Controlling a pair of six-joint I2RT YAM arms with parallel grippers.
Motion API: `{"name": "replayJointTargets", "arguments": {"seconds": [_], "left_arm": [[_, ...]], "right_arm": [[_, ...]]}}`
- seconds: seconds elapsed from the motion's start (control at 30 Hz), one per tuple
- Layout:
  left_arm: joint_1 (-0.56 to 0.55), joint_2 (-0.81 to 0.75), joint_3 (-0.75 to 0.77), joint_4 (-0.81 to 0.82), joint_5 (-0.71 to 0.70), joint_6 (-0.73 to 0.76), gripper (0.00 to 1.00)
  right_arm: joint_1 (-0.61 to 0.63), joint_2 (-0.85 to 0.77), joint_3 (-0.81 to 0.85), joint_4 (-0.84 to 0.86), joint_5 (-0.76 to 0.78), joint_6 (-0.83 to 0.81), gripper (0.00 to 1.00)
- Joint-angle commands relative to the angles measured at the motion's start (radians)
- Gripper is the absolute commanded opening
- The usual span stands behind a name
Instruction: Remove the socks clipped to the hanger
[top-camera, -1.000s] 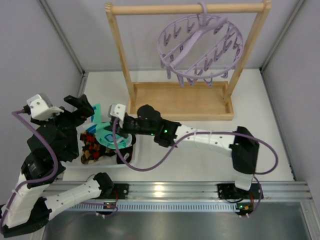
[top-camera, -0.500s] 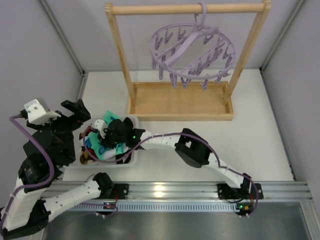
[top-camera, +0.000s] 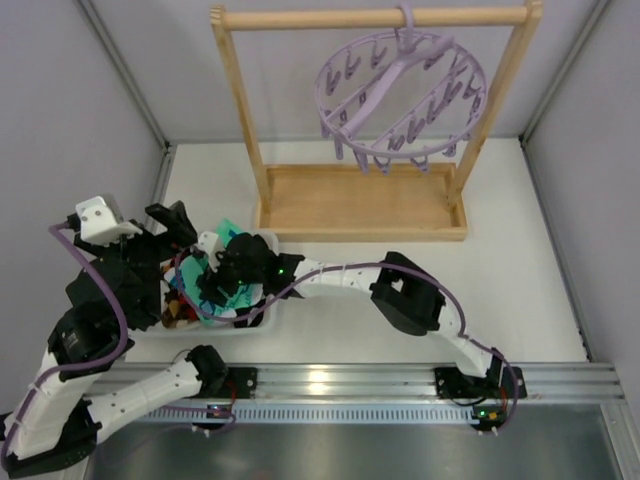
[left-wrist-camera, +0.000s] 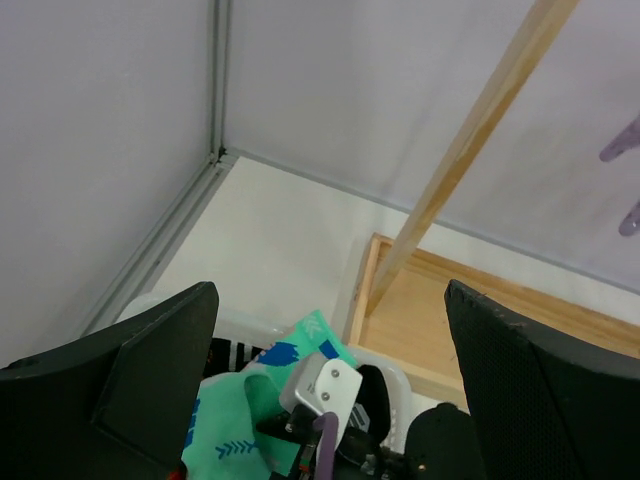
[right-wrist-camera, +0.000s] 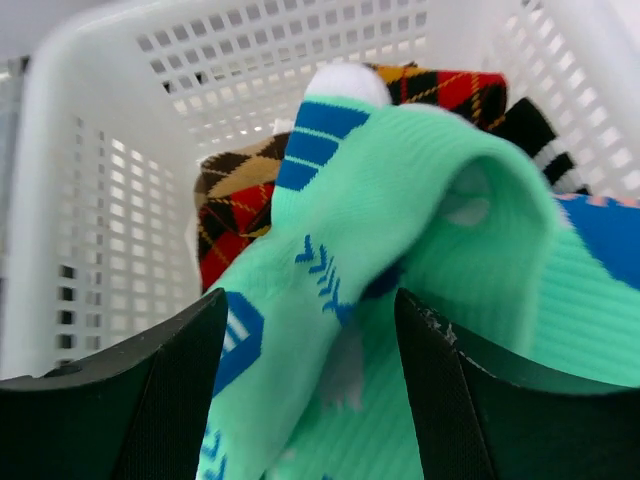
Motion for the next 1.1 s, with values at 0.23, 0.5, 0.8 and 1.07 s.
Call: {"name": "replayJointTargets", "arguments": {"seconds": [0.23,0.5,0.8,1.07], "left_arm": [[-0.001,-0.007,-0.051,-0.037,0.114,-0.012,0.99],[0.003,0.151,-0.104,-0.029,0.201,-0.053,0.99],[0.32,0.312,-0.163,0.123,0.75,-0.12,0.98],[0.663,0.298,-0.23,0.11,0.981,-0.13,0.99]], "right_arm": [[-0.037,-0.405,-0.232,0.087,0.003,0.041,0.77],[-0.117,-0.911,-0.817,0.101,0.292,0.184,0.99],[-0.394,-1.433,-1.034,-0.372,0.67,0.224,0.99],[-0.651,-1.585,-0.847,-0.775,0.742,0.178,0.99]]}}
